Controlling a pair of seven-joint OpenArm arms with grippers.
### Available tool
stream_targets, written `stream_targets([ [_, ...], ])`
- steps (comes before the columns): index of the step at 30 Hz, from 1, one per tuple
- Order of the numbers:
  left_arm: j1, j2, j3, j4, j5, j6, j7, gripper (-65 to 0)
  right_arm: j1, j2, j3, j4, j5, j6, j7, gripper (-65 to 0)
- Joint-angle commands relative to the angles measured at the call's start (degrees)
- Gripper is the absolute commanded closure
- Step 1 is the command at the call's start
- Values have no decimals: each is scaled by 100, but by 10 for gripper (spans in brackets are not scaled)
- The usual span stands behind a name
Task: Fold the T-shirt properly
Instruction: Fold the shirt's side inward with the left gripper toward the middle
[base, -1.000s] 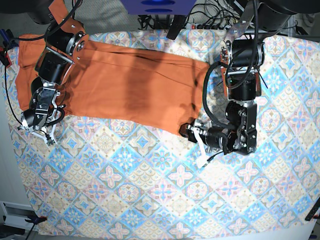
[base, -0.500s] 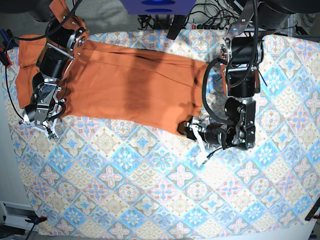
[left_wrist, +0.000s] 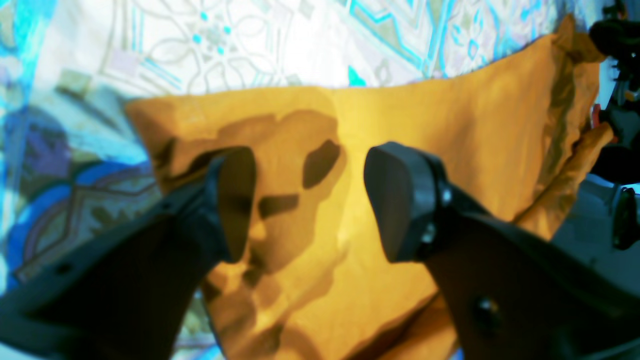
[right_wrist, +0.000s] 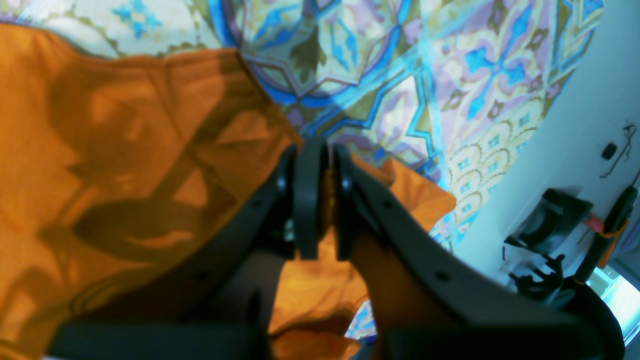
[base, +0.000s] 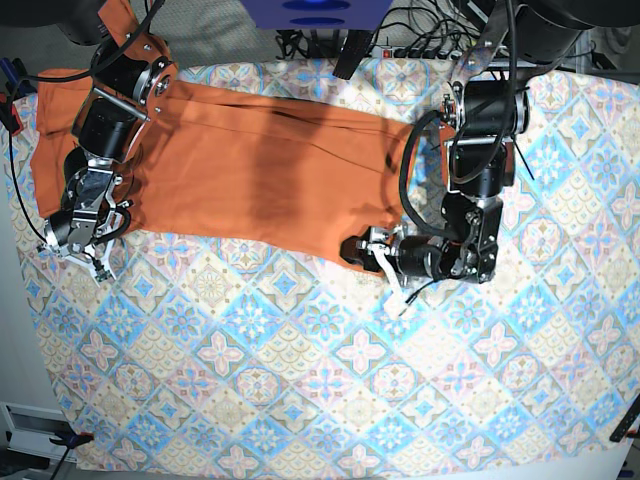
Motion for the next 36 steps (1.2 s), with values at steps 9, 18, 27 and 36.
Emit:
stream_targets([
  [9,-113,42,632,43,-18,-43,97,0,-33,92,-11,658,-13,-46,-24,-34],
  [18,-60,-275,614,676,-80,-43,528,0,-191,92,-3,940,-4,-46,20,-34],
  [27,555,-283,60,3594,-238,-43,2102,0,-315,-23,-20,984,4,-46,20,-34],
  [36,925,-521,7,3638,-273,-43,2124,0,-473,-146,-38,1028,4,-37,-7,-34],
])
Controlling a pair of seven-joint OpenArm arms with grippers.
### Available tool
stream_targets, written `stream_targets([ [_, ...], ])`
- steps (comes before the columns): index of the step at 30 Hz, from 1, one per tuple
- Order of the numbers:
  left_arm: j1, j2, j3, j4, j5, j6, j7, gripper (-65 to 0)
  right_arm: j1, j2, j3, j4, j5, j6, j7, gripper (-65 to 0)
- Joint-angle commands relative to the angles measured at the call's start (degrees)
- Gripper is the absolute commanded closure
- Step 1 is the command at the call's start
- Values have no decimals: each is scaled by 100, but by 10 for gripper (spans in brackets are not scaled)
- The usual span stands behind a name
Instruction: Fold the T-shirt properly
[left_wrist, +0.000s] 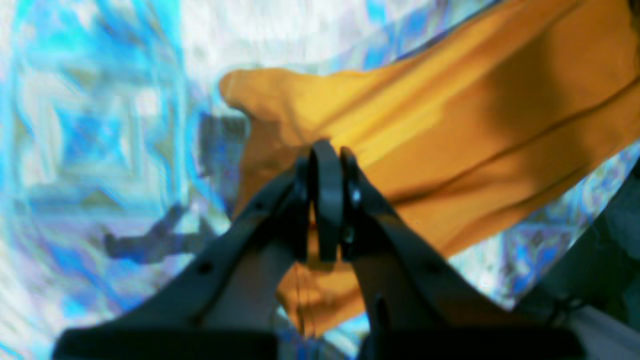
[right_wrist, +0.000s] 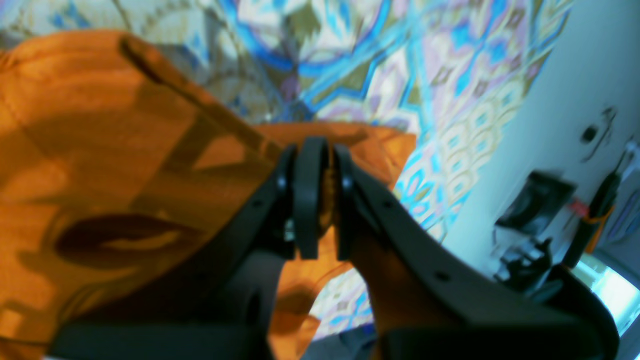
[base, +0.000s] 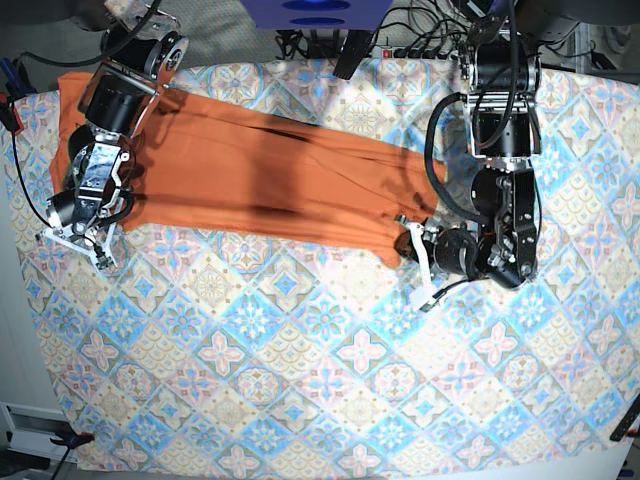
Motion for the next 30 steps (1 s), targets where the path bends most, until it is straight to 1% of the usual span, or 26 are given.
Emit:
stream_targets([
  [1,-98,-38,-30,133,-55,-6,-73,0,130,71,-5,123,-37,-41,20,-34],
  [5,148,-38,-30,528,-55,-6,-73,0,34,62,30,158,-37,-32,2,-34],
  [7,271,-38,-83,862,-55,-6,-73,0,-107,62,30,404,-37,-32,-7,-34],
  [9,403,-38,-144,1161,-46,-6,-73,0,-265,-61,30,791,-46,-32,-24,-34],
  [12,561,-38,-127,1355,-37,-6,-73,0,-485,-79,-5,1239,-46,-24,-385,-34],
  [15,632,-38,-127,1355,-20,-6,-73,0,-546,-79,4,1415,-46,121,-675,-34],
  [19,764,-55,-144,1565,-46,-6,-73,0,-608,-88,39,1512,-46,121,-991,-34],
  [22,913,-169,-127,1829,-46,-6,-73,0,-784,-105,39,1749,-46,121,-1141,-34],
  [25,1071,-205,-153,2067,-37,-6,-73,0,-986,-105,4,2048,-46,121,-1449,-34],
  [28,1089,-213,-153,2155,-11,-6,-73,0,-1100,-105,-5,2233,-46,121,-1686,-34],
  [30,1133,-284,-153,2172,-11,-6,-73,0,-1206,-105,-14,2329,-46,121,-1818,-34],
])
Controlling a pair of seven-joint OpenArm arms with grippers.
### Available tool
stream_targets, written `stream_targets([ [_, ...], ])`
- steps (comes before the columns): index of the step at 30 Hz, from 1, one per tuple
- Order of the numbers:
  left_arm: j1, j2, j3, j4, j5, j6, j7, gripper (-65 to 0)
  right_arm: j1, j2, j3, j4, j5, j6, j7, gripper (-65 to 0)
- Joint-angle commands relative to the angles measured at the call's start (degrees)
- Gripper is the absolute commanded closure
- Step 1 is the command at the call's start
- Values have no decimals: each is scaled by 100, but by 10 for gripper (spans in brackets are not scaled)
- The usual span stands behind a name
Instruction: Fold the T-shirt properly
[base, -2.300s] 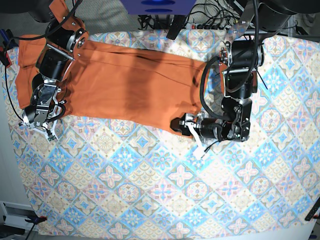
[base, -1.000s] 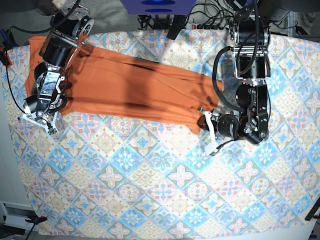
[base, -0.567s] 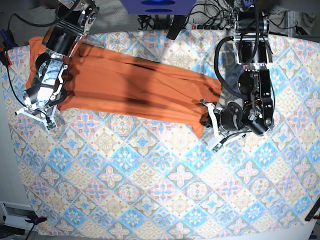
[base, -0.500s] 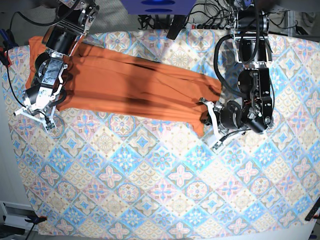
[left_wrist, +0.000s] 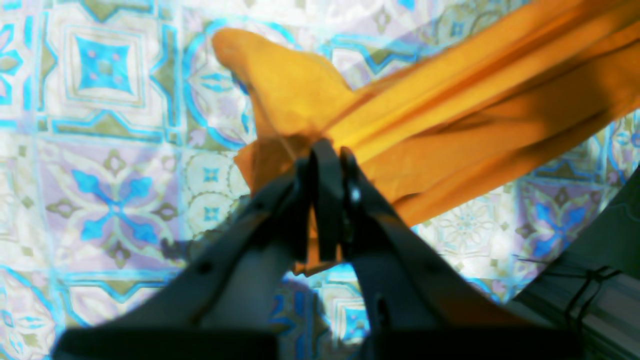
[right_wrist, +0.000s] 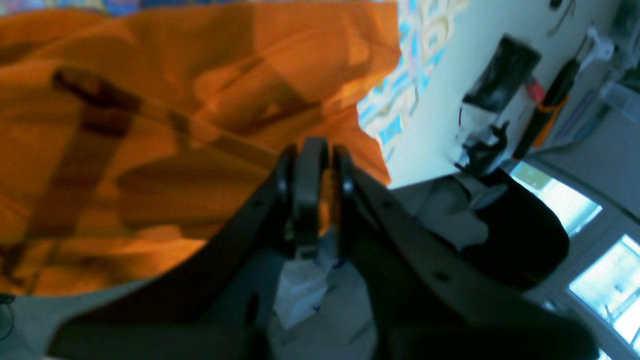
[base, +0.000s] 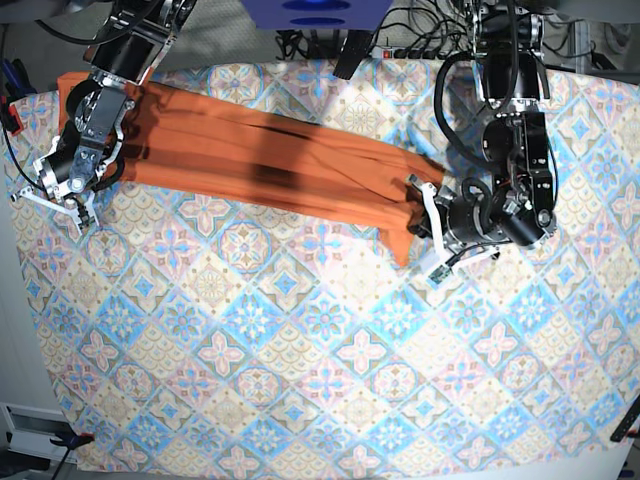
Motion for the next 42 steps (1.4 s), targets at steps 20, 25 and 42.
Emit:
stream_targets([
  [20,641,-250,-125,926,35,12,-44,0,-694,-504,8,597,-164,-47,-113,-34],
  [25,579,-215,-477,909,44,12,-44,-27,-703,-504,8,597,-164,-47,-148,-35],
  [42,570,-215,-477,909,44,12,-44,-107,-1019,-469,-238,702,-181,-47,-597,-150],
])
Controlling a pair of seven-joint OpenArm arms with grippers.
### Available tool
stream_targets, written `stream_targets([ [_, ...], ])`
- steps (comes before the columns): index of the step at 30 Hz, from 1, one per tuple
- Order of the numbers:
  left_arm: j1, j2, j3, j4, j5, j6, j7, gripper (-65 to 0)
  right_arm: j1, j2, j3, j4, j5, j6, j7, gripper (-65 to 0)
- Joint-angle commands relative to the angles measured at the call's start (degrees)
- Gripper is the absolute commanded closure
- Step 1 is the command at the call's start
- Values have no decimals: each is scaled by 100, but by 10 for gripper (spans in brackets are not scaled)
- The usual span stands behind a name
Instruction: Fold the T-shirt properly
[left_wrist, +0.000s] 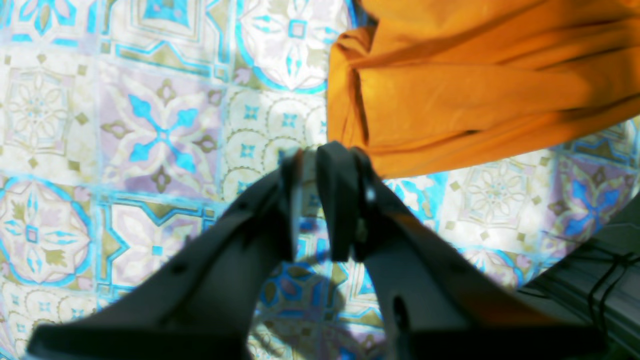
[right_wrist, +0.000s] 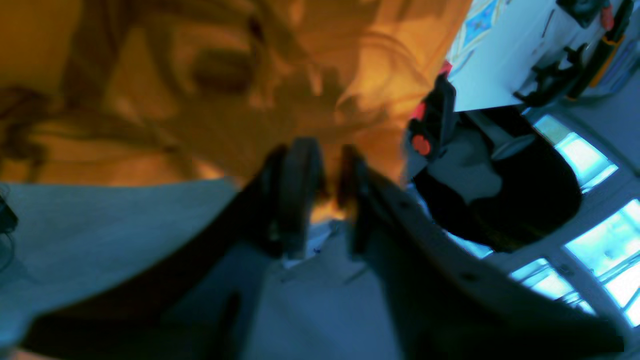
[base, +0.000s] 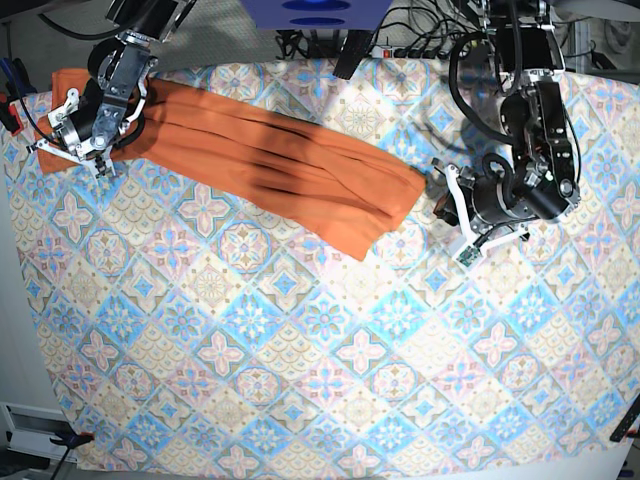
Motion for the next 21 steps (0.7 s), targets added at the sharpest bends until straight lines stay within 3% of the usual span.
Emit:
stream_targets([
  [1,-85,-35,-24,91,-74,-10,-62,-107,-71,56,-186,222,-96,-25,-35,-184],
  [5,-85,-44,-24,91,-74,-10,-62,-107,-282,56,-679,644,-96,-25,-35,-335],
  [10,-85,-53,-24,91,-74,-10,-62,-107,-282,38,-758,696,-96,-25,-61,-490],
  [12,-85,-62,-24,91,-74,-10,-62,-107,-282,29,-732,732,-96,-25,-70,-515],
  [21,-639,114,-33,153,-136,-10,-62,-112,26,47,-2,1066,-105,-25,-35,-515],
])
